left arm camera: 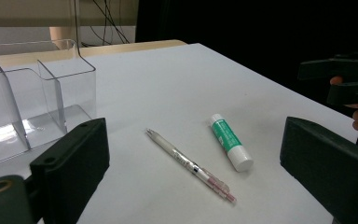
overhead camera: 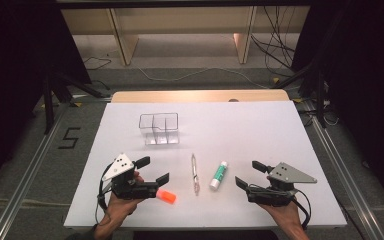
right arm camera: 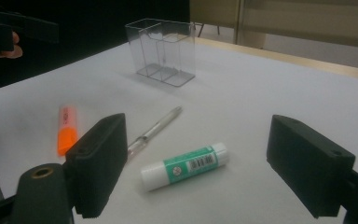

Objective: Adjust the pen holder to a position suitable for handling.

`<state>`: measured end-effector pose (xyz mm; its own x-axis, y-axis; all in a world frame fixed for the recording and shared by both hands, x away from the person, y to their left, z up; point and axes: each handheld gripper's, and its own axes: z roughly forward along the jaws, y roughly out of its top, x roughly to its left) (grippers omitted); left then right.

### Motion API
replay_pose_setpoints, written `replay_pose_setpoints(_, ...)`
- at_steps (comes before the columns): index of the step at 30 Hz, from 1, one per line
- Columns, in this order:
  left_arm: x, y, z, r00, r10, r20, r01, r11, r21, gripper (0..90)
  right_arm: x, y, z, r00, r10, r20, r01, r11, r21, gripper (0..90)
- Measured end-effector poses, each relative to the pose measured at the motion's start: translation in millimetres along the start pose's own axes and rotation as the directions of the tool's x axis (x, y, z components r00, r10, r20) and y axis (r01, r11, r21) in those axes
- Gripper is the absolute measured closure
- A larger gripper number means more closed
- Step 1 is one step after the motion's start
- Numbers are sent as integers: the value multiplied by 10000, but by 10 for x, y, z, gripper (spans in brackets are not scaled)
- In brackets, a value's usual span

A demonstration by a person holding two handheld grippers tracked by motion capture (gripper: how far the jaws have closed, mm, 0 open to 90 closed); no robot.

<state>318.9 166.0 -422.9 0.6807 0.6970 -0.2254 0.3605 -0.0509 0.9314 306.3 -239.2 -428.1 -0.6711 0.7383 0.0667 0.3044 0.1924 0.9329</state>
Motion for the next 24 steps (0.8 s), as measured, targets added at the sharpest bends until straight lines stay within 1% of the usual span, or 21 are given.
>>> replay_pose_setpoints(5, 10, 6, 2, 10000, 17, -36, -17, 10000, 57, 74, -4, -1, 3, 10000, -16, 29, 16, 10000, 41, 215)
replay_pose_setpoints(11, 36, 38, 6, 9998, -147, -147, 147, 9999, -44, 74, -5, 0, 3, 10000, -18, 73, 17, 10000, 73, 217)
replay_pose_setpoints(12, 43, 47, 5, 9996, -238, -163, 237, 9997, -71, 74, -5, 0, 2, 10000, -19, 76, 18, 10000, 82, 218)
replay_pose_setpoints(15, 68, 83, 6, 9991, -302, -308, 298, 9994, -146, 74, -4, 0, 5, 9999, -37, 94, 36, 10000, 62, 219)
replay_pose_setpoints(18, 82, 107, 16, 9985, -297, -449, 293, 9995, -93, 74, -3, 1, 7, 9999, -23, 102, 22, 10000, 74, 220)
replay_pose_setpoints(19, 86, 113, 21, 9982, -379, -474, 374, 9992, -116, 74, -3, 1, 7, 9999, -23, 108, 22, 10000, 81, 220)
replay_pose_setpoints(21, 101, 131, 21, 9974, -406, -592, 403, 9992, -69, 74, -5, 0, 10, 9999, -43, 114, 42, 10000, 66, 220)
replay_pose_setpoints(23, 113, 146, 19, 9968, -350, -725, 346, 9994, -72, 74, -4, 0, 11, 9999, -47, 116, 46, 9999, 99, 221)
replay_pose_setpoints(24, 113, 146, 19, 9968, -350, -725, 346, 9994, -72, 74, -3, 0, 12, 9999, -45, 112, 44, 9999, 117, 221)
